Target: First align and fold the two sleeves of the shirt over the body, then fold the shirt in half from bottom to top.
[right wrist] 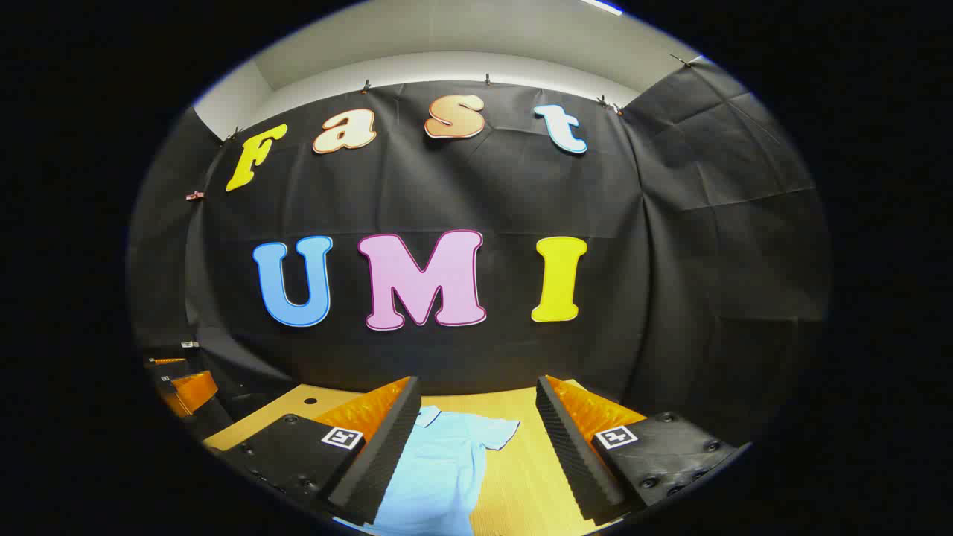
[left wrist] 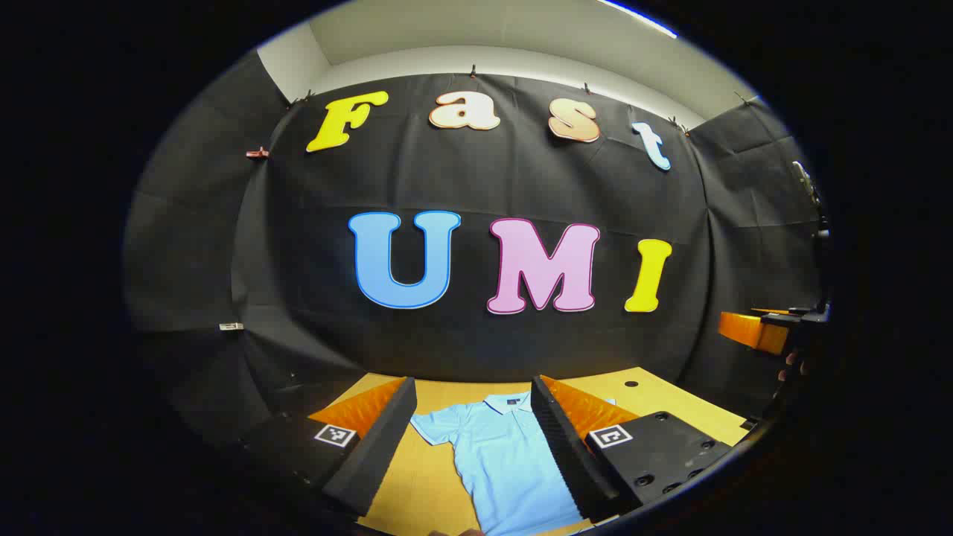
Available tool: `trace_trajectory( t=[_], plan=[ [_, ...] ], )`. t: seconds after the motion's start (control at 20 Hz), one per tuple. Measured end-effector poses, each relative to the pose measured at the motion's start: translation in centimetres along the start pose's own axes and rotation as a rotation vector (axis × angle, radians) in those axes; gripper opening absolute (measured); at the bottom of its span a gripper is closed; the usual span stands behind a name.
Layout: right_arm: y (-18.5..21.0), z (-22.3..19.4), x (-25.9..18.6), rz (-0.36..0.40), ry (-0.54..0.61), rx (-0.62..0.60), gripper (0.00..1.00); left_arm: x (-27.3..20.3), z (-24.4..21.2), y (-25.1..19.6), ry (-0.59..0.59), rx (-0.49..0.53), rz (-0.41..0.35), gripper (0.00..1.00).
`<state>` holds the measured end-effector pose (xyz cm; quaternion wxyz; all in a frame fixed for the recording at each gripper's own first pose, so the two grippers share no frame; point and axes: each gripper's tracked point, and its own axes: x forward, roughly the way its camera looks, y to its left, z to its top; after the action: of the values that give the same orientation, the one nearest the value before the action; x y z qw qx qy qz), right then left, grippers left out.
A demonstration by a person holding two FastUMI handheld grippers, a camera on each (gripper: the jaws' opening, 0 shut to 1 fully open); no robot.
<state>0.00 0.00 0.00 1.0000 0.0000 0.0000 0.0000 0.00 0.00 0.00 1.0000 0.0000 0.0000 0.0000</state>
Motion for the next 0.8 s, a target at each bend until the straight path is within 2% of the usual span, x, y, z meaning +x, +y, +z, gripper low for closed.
trace_trajectory(
  t=[0.15,0.2,0.25,0.8],
  plan=[
    [-0.1,-0.6,1.4,0.010,0.010,0.011,0.97,1.4,-0.1,-0.4,0.008,0.016,0.001,0.98],
    [-0.1,-0.9,1.7,0.012,0.015,0.009,0.94,1.8,-0.2,-0.6,0.009,0.016,-0.002,0.98],
    [-0.1,-1.0,2.1,0.014,0.018,0.010,0.97,2.2,-0.1,-0.8,0.009,0.017,-0.004,0.98],
    [0.0,-2.1,4.2,0.022,0.035,0.000,0.97,4.1,-0.8,-1.1,0.020,0.030,-0.006,0.98]
  ],
)
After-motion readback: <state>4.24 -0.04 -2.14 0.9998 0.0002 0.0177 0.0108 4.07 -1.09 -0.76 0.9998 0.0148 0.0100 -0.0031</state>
